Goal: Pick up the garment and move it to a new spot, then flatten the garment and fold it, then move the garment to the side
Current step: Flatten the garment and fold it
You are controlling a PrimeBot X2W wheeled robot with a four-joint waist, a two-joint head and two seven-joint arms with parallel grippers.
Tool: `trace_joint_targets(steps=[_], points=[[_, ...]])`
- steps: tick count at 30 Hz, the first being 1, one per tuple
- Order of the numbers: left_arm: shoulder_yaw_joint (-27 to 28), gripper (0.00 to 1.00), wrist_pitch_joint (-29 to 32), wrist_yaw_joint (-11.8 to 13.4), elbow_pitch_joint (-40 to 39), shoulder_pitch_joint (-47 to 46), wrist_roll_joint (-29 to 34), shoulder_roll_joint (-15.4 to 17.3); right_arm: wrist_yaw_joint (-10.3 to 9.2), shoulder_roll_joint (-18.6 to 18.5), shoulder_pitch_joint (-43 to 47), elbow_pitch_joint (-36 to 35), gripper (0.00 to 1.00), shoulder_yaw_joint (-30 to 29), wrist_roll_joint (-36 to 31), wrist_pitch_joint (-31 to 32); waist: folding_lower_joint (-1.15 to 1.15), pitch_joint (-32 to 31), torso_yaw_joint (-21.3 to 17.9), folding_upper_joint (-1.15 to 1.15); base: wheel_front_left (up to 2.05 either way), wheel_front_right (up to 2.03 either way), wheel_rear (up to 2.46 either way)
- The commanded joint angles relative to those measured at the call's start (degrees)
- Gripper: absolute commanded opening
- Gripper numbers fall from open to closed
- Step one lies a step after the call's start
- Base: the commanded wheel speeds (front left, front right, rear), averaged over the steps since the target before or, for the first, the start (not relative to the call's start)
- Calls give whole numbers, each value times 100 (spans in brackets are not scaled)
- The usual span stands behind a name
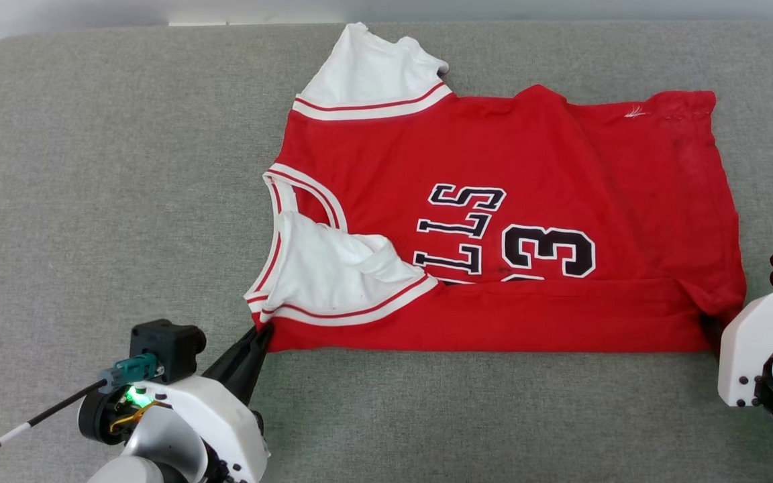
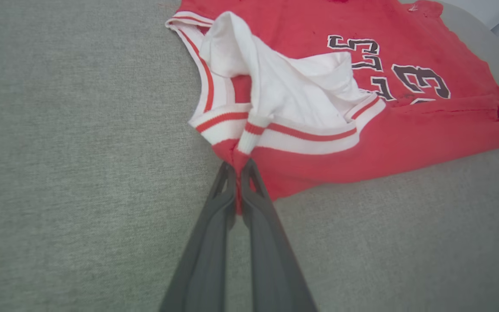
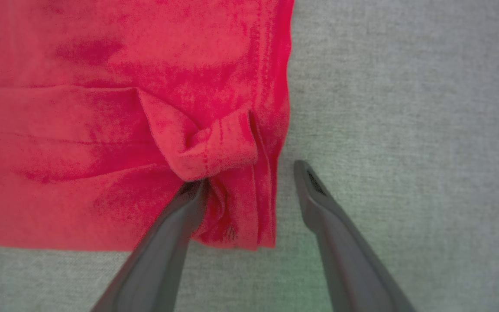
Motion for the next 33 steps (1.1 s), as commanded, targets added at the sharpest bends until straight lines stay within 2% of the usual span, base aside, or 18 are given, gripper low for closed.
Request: trace_joint_targets(steps=[1, 2, 7, 12, 22, 28, 33], points=[[-12, 0, -5, -29, 65, -65, 23, 37, 1, 125, 164, 397, 16, 188, 53, 87, 0, 0, 6, 0, 0, 0, 0], [-12, 0, -24, -46, 99, -57, 12, 34, 1, 126, 168, 431, 0, 205, 71, 62, 0, -13, 6, 0, 0, 0, 0], [-20, 0, -75, -119, 285, 130, -115, 15, -3, 57, 183, 439, 0, 32, 61, -70, 0, -258, -32, 0, 0, 0, 0], [-8, 0, -108, -95, 358, 375, -179, 118, -3, -130, 300, 96, 0, 22, 197, -39, 0, -638, -91, 0, 0, 0, 0], [-79, 0, 53, 110, 28, 1329, -324, 551, -5, -400, 1394, -1111, 0, -329, 427, 699, 0, -1091, -195, 0, 0, 0, 0], [-219, 0, 151, 95, -104, 1770, -467, 623, -4, -93, 2051, -1612, 0, -526, 543, 995, 0, -1113, -211, 0, 0, 0, 0], [-357, 0, 86, 22, 157, 1728, -407, 486, -4, 33, 2131, -1514, 0, -477, 497, 922, 0, -1107, -235, 0, 0, 0, 0]])
